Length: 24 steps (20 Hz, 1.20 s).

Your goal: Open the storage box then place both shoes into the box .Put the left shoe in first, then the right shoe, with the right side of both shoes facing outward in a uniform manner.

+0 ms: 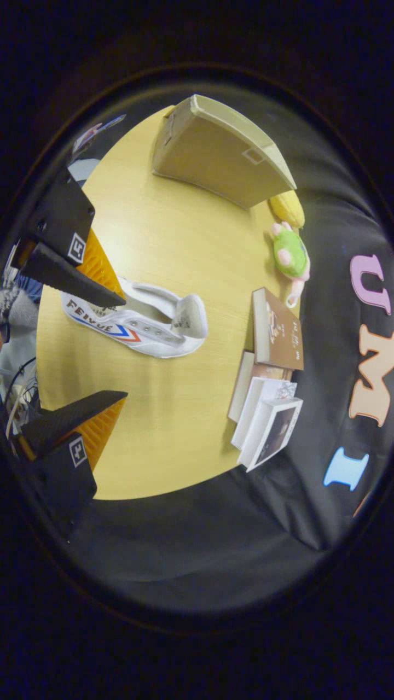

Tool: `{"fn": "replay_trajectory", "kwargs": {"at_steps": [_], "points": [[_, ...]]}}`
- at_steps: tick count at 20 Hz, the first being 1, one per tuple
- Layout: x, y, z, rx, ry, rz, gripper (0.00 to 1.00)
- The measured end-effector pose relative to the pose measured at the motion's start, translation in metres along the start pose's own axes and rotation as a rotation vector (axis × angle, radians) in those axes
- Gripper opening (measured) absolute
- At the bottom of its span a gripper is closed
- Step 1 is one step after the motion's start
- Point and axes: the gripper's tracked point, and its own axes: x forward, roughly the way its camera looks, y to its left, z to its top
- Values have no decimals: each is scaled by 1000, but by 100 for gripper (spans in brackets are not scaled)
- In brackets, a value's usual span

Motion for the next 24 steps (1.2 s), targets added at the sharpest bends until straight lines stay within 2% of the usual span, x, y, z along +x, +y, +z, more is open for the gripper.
{"fn": "replay_trajectory", "kwargs": {"at_steps": [3, 10, 12, 14, 16, 23, 24], "points": [[17, 9, -12, -24, 48, 14, 98], [57, 0, 2, -5, 82, -55, 70], [68, 3, 4, 36, 90, -38, 62], [72, 15, 4, 97, 109, 16, 54], [74, 16, 5, 116, 108, 25, 46], [75, 17, 2, 110, 91, 35, 39], [76, 12, 2, 104, 87, 10, 38]]}}
